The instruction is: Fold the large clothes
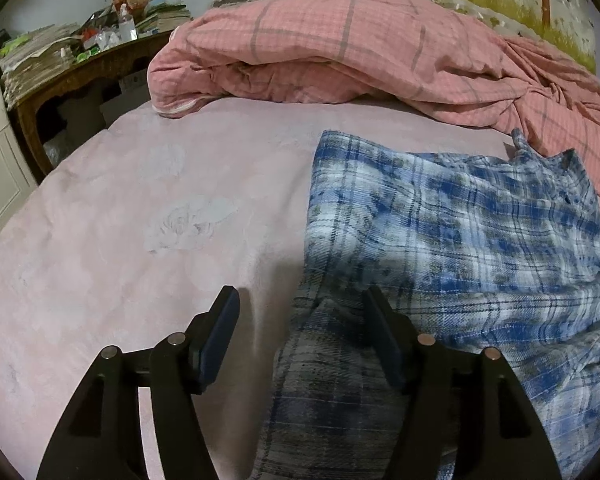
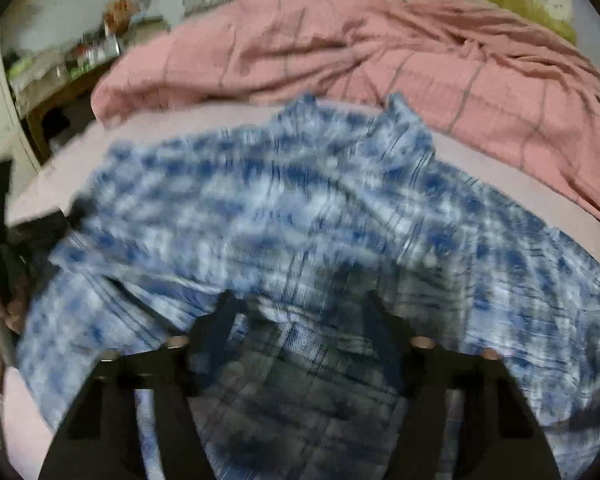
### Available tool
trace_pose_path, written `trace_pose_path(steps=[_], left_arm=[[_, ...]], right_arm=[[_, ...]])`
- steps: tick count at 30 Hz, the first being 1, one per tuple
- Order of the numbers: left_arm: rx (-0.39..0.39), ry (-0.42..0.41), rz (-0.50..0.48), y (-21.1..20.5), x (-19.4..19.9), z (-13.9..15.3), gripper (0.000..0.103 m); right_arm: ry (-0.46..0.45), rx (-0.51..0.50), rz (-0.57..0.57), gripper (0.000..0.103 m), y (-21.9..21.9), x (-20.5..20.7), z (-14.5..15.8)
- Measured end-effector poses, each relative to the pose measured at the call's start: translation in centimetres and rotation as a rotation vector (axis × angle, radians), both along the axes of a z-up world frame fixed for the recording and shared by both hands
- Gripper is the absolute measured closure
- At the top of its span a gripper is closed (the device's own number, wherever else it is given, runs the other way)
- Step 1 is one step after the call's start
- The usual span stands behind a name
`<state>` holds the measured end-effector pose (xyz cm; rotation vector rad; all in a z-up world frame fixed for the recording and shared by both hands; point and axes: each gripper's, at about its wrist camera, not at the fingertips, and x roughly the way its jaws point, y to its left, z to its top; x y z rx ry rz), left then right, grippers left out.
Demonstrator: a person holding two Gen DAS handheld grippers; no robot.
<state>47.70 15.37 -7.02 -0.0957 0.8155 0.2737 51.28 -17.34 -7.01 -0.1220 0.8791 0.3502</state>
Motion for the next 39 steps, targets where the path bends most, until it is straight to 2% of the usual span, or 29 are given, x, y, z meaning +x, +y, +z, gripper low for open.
trace_pose_path(steps=[3,5,9,12,16,20,22,25,27,30,32,34,36,39], left_arm=[[0.014,-0.001,-0.006,-0.3,0.0,0.0,0.040],[0.026,-0.001,-0.010,-0.5,0.0,0.1,0.040],[0.025,-0.006,-0.010,-0.5,-0.1,0.2,0.040],[0.015,0.000,-0.006,-0.3,0.0,0.1,0.040],[0.009,0.006,0.000,-0.2,0.1,0.0,0.040],[0.011,0.008,-0.001,-0.2,0.1,0.0,0.040],[0.010,0.007,-0.002,-0.2,0.1,0.0,0.040],[0.020,-0.004,-0.016,-0.6,0.0,0.3,0.040],[0.030,-0.034,-0.051,-1.5,-0.6,1.1,0.040],[0.126,-0.206,-0.070,-3.5,-3.0,4.6,0.039],[0.140,-0.333,-0.104,-4.7,-5.2,7.3,0.034],[0.140,-0.432,-0.117,-5.6,-7.2,9.3,0.030],[0.149,-0.492,-0.138,-7.0,-8.3,11.0,0.030],[0.151,-0.544,-0.208,-10.4,-9.9,13.9,0.029]], right_arm=[[0.056,0.054,0.031,0.088,-0.3,0.6,-1.1],[0.060,0.101,0.035,0.096,-1.1,0.5,-1.0],[0.094,0.119,0.046,0.099,-2.0,0.0,-0.4],[0.108,0.091,0.057,0.099,-2.0,-0.4,0.1],[0.152,0.023,0.075,0.100,-1.3,-0.4,-1.1],[0.164,0.041,0.069,0.100,-1.7,-0.3,-1.2],[0.136,0.024,0.066,0.099,-1.9,-0.5,-0.6],[0.055,0.018,-0.020,0.091,-2.8,-0.5,0.7],[-0.024,0.067,-0.120,0.071,-4.3,-0.6,1.8],[-0.117,0.069,-0.246,0.066,-6.4,-1.1,3.7],[-0.152,0.121,-0.287,0.064,-7.9,-1.6,5.1],[-0.192,0.182,-0.342,0.056,-9.6,-2.5,6.9],[-0.244,0.176,-0.377,0.045,-10.8,-3.7,8.8],[-0.350,0.092,-0.435,0.040,-11.8,-5.5,11.3]])
